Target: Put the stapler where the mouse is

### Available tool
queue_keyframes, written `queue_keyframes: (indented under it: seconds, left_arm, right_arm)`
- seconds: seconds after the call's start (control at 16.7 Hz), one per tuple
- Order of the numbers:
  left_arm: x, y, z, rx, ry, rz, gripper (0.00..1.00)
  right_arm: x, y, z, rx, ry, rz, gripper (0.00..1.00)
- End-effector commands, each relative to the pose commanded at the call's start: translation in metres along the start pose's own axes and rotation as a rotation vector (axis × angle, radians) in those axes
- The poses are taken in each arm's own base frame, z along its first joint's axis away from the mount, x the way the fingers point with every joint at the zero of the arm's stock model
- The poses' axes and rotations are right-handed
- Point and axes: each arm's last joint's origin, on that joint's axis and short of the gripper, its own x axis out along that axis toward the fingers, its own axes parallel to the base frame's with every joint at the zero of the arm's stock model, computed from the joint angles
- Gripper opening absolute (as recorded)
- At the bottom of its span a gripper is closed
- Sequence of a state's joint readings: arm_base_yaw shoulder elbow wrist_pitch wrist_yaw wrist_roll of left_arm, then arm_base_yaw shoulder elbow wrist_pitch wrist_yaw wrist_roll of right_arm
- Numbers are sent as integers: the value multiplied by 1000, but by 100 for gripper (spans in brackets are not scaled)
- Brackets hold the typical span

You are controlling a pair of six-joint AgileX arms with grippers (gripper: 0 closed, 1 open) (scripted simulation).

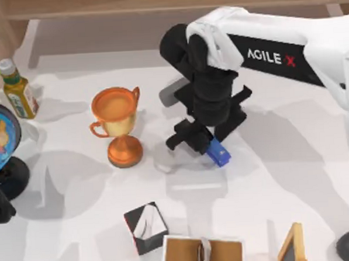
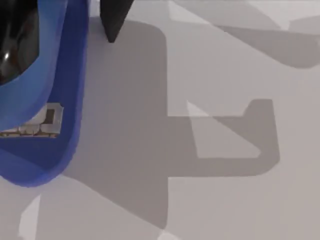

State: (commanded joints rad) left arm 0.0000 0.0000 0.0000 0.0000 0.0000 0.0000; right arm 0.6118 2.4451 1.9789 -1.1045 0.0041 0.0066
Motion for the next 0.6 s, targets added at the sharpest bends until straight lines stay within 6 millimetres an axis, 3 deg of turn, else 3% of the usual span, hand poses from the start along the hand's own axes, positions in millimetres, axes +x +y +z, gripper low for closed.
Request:
queue_keyframes:
  seconds: [0.18, 0.6]
  left_arm:
    - [0, 0, 0, 0, 0, 0, 100]
    - [0, 0, 0, 0, 0, 0, 100]
  right_arm:
    - [0, 0, 0, 0, 0, 0, 2]
    - [0, 0, 0, 0, 0, 0, 0]
